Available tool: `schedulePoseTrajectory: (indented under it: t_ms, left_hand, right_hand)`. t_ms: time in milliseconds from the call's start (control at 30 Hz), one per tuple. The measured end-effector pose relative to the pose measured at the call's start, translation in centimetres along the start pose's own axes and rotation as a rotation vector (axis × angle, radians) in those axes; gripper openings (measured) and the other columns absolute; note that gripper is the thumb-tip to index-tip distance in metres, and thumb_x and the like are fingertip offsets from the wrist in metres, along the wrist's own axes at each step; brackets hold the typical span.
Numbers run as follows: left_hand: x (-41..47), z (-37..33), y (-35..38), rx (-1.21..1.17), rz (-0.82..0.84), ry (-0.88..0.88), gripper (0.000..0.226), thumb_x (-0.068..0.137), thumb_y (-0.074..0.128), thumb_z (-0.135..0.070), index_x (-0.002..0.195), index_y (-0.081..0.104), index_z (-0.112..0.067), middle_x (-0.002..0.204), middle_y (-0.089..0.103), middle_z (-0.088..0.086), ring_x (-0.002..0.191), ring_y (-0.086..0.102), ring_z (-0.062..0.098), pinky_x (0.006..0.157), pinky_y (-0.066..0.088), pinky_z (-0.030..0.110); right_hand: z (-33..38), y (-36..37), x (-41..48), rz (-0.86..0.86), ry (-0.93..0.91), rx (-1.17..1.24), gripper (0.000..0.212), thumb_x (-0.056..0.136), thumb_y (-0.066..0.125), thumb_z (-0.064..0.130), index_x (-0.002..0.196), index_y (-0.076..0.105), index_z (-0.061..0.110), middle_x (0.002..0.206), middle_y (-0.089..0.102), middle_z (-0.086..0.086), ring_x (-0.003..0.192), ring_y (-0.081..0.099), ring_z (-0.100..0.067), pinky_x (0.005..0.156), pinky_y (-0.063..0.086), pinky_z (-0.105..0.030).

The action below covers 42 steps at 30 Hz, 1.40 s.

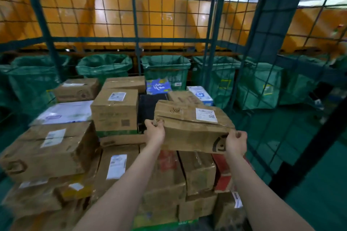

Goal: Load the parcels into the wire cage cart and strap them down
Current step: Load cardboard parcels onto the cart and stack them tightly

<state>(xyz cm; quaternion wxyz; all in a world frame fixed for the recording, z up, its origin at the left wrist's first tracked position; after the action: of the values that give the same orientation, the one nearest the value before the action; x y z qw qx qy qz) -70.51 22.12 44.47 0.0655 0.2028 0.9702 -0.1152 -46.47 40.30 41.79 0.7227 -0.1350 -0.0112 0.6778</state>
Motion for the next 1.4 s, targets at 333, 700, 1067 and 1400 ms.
schedulePoseTrajectory:
  t_ms: [333, 700, 1067, 1400]
  left_hand:
    - [6.4, -2.0, 4.1, 0.068, 0.062, 0.015, 0.019, 0.098, 0.043, -0.032, 0.101, 0.033, -0.016, 0.117, 0.05, 0.016, 0.101, 0.051, 0.031, 0.087, 0.041, 0.041]
    - [16.3, -5.6, 11.5, 0.032, 0.014, 0.014, 0.019, 0.098, 0.044, -0.03, 0.098, 0.033, -0.014, 0.114, 0.052, 0.015, 0.087, 0.047, 0.026, 0.073, 0.036, 0.035]
    - [31.3, -10.2, 20.6, -0.029, -0.172, 0.01, 0.025, 0.095, 0.05, -0.027, 0.107, 0.039, -0.008, 0.123, 0.053, 0.024, 0.112, 0.051, 0.038, 0.093, 0.041, 0.041]
    - [41.6, -11.5, 27.2, 0.017, -0.145, -0.024, 0.032, 0.096, 0.046, -0.031, 0.116, 0.036, -0.008, 0.117, 0.051, 0.017, 0.112, 0.049, 0.035, 0.093, 0.042, 0.042]
  right_hand:
    - [1.5, 2.7, 4.6, -0.099, -0.022, 0.026, 0.024, 0.097, 0.04, 0.029, 0.113, 0.047, 0.012, 0.113, 0.056, -0.02, 0.091, 0.052, -0.031, 0.083, 0.046, -0.043]
    - [6.5, 9.9, 16.8, -0.023, -0.083, 0.003, 0.028, 0.097, 0.041, 0.029, 0.116, 0.048, 0.01, 0.116, 0.056, -0.019, 0.104, 0.053, -0.037, 0.089, 0.041, -0.042]
    - [14.6, 22.6, 33.2, 0.145, -0.161, -0.025, 0.02, 0.096, 0.043, 0.026, 0.106, 0.05, 0.011, 0.109, 0.06, -0.015, 0.104, 0.055, -0.034, 0.094, 0.042, -0.042]
    - [15.8, 31.7, 44.2, 0.198, -0.117, -0.046, 0.018, 0.096, 0.047, 0.028, 0.107, 0.049, 0.014, 0.105, 0.056, -0.012, 0.097, 0.054, -0.028, 0.084, 0.041, -0.032]
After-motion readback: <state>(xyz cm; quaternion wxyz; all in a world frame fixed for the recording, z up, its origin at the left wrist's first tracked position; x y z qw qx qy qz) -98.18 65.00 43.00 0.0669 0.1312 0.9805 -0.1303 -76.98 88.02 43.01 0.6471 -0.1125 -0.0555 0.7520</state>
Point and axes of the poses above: each hand's wrist, its own x-axis towards the middle knuckle, its own y-axis out of the palm, z = x × y, the point moved 8 cm from there along x, towards the middle knuckle
